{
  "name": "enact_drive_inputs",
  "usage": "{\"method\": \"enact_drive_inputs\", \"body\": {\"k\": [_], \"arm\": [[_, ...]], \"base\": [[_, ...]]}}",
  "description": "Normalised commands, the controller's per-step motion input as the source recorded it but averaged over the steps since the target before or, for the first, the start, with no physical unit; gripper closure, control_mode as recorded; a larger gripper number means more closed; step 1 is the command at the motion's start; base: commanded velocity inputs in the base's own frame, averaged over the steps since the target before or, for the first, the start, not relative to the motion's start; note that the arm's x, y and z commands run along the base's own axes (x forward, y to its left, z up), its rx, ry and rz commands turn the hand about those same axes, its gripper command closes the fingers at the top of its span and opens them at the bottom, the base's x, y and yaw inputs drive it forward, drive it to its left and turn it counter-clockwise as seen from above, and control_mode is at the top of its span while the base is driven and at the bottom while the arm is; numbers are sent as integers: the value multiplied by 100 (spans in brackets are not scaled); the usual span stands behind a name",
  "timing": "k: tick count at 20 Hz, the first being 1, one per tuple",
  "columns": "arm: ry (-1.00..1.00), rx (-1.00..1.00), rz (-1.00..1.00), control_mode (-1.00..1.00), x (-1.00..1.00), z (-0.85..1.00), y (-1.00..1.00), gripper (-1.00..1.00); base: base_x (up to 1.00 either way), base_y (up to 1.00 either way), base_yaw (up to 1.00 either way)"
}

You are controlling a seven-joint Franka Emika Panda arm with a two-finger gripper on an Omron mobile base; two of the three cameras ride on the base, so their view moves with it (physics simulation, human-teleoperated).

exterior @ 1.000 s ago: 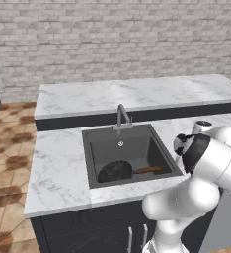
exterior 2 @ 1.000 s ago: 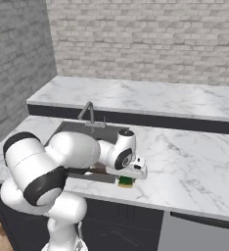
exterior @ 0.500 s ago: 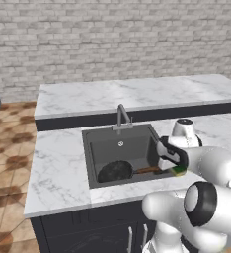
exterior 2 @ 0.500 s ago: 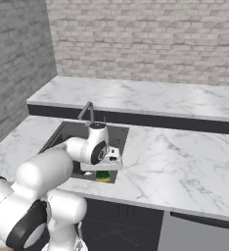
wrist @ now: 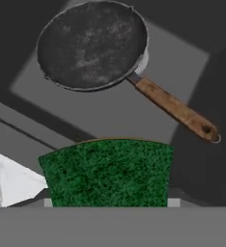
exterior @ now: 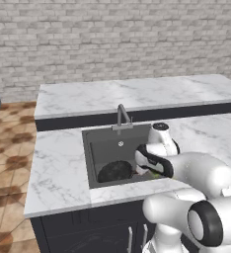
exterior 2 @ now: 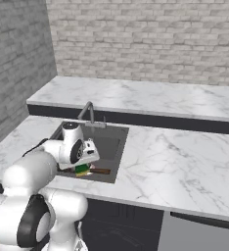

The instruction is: Pick the pan and sponge and place them into the sink. Then turn on the water.

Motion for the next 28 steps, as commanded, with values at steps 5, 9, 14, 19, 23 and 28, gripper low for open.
{"method": "enact_drive_inputs", "body": {"k": [5, 9, 14, 19, 23, 28], "arm": [[1, 0, 22, -100, 89, 1, 52, 100], [0, 0, 16, -100, 87, 0, 39, 100], [0, 0, 11, -100, 72, -1, 21, 100], [0, 0, 6, -100, 33, -23, 12, 100], [0, 0, 4, -100, 8, -44, 13, 100], [0, 0, 5, -100, 10, -53, 13, 100]], "base": [[0, 0, 0], [0, 0, 0], [0, 0, 0], [0, 0, 0], [0, 0, 0], [0, 0, 0]]}}
